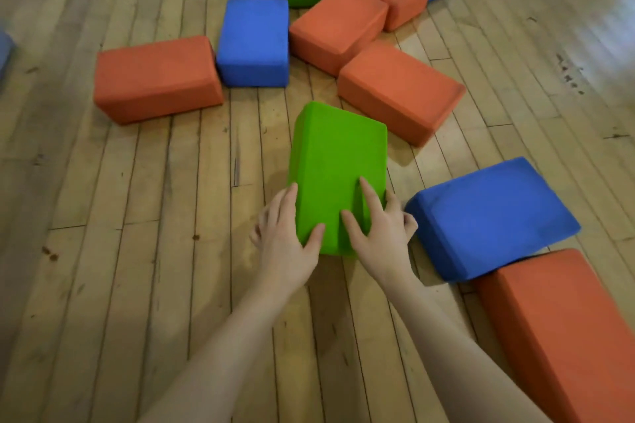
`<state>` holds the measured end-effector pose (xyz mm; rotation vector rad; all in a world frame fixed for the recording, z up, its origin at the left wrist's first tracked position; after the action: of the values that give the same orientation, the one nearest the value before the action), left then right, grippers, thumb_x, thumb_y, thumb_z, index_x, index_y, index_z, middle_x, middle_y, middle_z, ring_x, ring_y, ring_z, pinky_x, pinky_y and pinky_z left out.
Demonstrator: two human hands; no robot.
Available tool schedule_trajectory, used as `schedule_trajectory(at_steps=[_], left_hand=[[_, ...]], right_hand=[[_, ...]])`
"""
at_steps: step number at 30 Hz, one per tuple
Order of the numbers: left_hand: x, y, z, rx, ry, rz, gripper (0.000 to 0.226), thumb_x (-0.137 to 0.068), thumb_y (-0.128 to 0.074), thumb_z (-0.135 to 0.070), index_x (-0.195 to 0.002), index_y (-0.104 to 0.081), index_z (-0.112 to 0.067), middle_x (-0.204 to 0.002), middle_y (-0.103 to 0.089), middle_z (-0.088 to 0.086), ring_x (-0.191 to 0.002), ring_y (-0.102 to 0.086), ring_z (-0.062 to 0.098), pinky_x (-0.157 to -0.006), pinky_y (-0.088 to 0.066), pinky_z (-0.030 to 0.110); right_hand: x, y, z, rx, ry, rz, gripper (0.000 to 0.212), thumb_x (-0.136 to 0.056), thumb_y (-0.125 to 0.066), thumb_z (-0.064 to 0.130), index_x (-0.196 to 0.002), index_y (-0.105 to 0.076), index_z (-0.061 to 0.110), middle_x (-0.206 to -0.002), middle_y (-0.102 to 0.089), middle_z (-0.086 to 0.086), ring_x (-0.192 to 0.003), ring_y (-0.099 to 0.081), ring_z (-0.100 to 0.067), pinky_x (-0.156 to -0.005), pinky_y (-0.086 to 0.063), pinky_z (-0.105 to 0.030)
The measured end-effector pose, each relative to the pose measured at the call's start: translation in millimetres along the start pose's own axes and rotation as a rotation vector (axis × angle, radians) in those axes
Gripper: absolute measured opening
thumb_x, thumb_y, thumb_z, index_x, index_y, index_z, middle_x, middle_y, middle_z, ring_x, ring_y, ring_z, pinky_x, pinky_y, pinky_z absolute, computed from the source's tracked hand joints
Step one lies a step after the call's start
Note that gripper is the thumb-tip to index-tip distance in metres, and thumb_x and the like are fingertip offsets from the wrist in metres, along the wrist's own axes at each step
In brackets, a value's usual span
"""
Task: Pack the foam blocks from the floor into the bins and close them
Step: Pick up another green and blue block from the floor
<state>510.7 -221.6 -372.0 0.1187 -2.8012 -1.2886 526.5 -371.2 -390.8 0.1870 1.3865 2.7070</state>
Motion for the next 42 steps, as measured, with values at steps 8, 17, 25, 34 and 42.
schedule_trajectory(at_steps=[8, 17, 25, 34, 42], left_hand=[[10, 31, -1, 0.369, -0.037, 0.026, 0.053, -0.088, -0.059, -0.036, -0.135, -0.034, -0.031, -0.137, -0.035, -0.002, -0.126, -0.035, 0.011, -0.106, -0.036, 0.037], [15, 9, -59, -0.014, -0.189, -0.073, 0.054, -0.087, -0.051, -0.042, -0.139, -0.043, -0.031, -0.146, -0.037, -0.004, -0.127, -0.041, 0.026, -0.097, -0.037, 0.038], [-21, -34, -101, -0.415, -0.452, 0.031, 0.049, -0.084, -0.046, -0.038, -0.129, -0.056, -0.022, -0.134, -0.054, 0.005, -0.108, -0.052, 0.045, -0.076, -0.048, 0.044], [-29, -35, -95, -0.546, -0.367, 0.107, 0.064, -0.084, -0.053, -0.046, -0.143, -0.033, -0.034, -0.151, -0.026, 0.011, -0.113, -0.043, 0.041, -0.084, -0.044, 0.043], [-41, -32, -97, -0.504, -0.335, 0.117, 0.060, -0.093, -0.038, -0.050, -0.148, -0.017, -0.040, -0.156, -0.011, 0.005, -0.113, -0.042, 0.033, -0.087, -0.041, 0.038]], right_hand=[[24, 13, 14, -0.193, 0.027, -0.058, 0.054, -0.087, -0.044, 0.050, -0.138, -0.041, 0.036, -0.143, -0.040, -0.010, -0.136, -0.026, -0.015, -0.098, -0.003, -0.019], [37, 65, -62, 0.076, -0.251, -0.277, 0.045, -0.094, -0.046, 0.046, -0.135, -0.048, 0.027, -0.148, -0.035, -0.008, -0.133, -0.033, -0.025, -0.107, -0.012, -0.041], [18, 81, -124, 0.323, -0.656, -0.145, 0.069, -0.093, -0.027, 0.061, -0.150, -0.011, 0.026, -0.149, 0.000, -0.038, -0.142, 0.006, -0.042, -0.112, 0.004, -0.049], [-12, 67, -112, 0.021, -0.416, -0.213, 0.078, -0.090, -0.052, 0.050, -0.150, -0.012, 0.022, -0.152, 0.006, -0.031, -0.143, -0.004, -0.039, -0.114, -0.011, -0.053], [-15, 55, -98, -0.117, -0.601, -0.329, 0.100, -0.085, -0.053, 0.059, -0.148, -0.002, -0.001, -0.155, -0.014, -0.018, -0.144, -0.012, -0.030, -0.113, -0.007, -0.046]])
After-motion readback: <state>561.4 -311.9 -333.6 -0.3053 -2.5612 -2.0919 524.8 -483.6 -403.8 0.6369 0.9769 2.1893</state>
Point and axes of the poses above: each hand's wrist, its own x-axis away from the middle knuckle, its own y-axis out of the back of the hand, z = x × y, the point moved 1 cm from there along -x, towards the middle knuckle
